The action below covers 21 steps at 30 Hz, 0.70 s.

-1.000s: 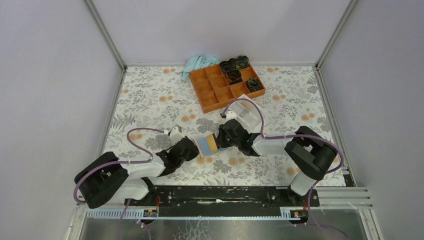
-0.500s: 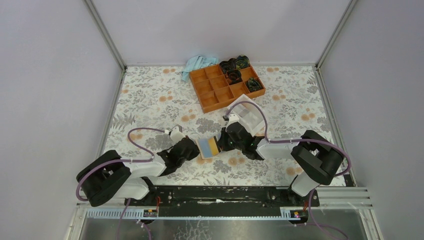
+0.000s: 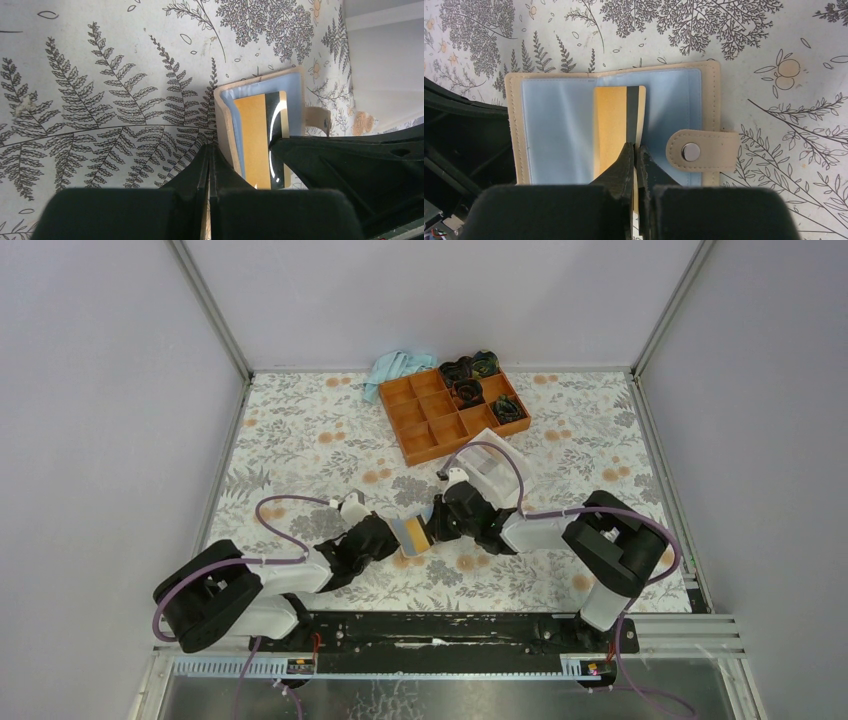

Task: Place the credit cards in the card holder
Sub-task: Insert the credit card into the card holder.

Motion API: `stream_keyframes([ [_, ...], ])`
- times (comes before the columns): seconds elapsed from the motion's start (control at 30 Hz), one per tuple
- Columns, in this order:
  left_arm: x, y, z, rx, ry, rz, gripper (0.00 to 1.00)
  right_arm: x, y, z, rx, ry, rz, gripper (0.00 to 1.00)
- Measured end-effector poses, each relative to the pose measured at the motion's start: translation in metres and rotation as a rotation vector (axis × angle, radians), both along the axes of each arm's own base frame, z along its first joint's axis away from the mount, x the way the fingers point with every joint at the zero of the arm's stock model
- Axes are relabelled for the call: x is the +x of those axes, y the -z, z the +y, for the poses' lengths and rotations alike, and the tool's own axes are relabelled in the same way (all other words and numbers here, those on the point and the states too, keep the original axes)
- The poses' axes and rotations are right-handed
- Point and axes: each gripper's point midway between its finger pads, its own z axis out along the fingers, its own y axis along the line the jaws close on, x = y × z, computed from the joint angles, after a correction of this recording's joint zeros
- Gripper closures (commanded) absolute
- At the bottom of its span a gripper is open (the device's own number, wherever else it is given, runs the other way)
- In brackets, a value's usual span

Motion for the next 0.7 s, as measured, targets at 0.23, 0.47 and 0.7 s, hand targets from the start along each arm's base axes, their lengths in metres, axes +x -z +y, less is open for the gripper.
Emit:
stream_keyframes([
  [0.23,-0.004,-0.001,0.005,0.007,-0.002,0.007,1.0,0.0,0.0,0.0,-0.014,0.006,0.017,1.0],
  [0.47,-0.022,-0.002,0.022,0.008,-0.007,0.026,1.0,0.001,0.002,0.004,-0.016,0.014,0.035,1.0],
  [0.7,-0.041,-0.003,0.033,0.086,0.016,0.075,1.0,0.003,0.003,0.006,-0.016,0.02,0.041,1.0],
])
